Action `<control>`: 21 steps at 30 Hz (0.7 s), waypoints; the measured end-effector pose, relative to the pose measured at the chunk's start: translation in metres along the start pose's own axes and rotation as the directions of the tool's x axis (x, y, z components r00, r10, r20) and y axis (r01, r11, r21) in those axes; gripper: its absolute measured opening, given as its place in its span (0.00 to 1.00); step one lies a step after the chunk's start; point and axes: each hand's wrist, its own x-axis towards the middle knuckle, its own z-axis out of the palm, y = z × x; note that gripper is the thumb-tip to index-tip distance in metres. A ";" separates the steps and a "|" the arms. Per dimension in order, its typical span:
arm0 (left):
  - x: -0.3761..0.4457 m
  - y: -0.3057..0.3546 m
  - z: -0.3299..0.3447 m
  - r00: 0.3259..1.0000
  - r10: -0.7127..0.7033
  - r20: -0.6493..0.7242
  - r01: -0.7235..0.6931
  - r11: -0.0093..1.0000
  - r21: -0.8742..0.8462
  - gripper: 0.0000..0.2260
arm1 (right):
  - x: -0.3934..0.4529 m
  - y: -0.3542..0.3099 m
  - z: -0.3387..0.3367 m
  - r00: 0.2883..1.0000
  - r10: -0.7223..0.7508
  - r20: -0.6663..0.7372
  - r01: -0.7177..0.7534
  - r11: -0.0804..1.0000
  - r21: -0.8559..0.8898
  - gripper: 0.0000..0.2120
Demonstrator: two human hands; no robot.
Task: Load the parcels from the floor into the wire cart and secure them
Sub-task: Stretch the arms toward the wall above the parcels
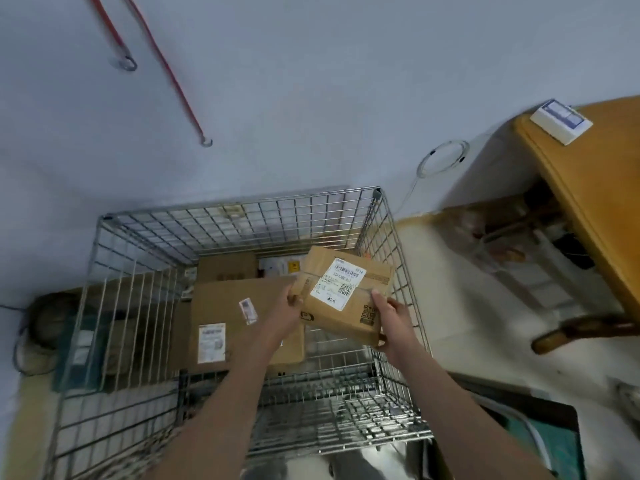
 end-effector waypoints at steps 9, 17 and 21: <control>0.096 -0.098 0.107 0.985 -0.077 -0.151 0.110 0.969 0.220 0.26 | 0.120 0.083 -0.008 0.979 0.164 -0.118 -0.165 0.986 0.002 0.24; 0.161 -0.166 0.180 0.982 -0.125 -0.140 0.162 0.939 0.302 0.30 | 0.233 0.144 -0.017 0.952 0.097 -0.290 -0.189 0.933 -0.306 0.18; 0.190 -0.195 0.205 0.974 -0.186 -0.128 0.216 0.933 0.287 0.28 | 0.270 0.181 -0.017 0.933 0.108 -0.344 -0.271 0.839 -0.472 0.16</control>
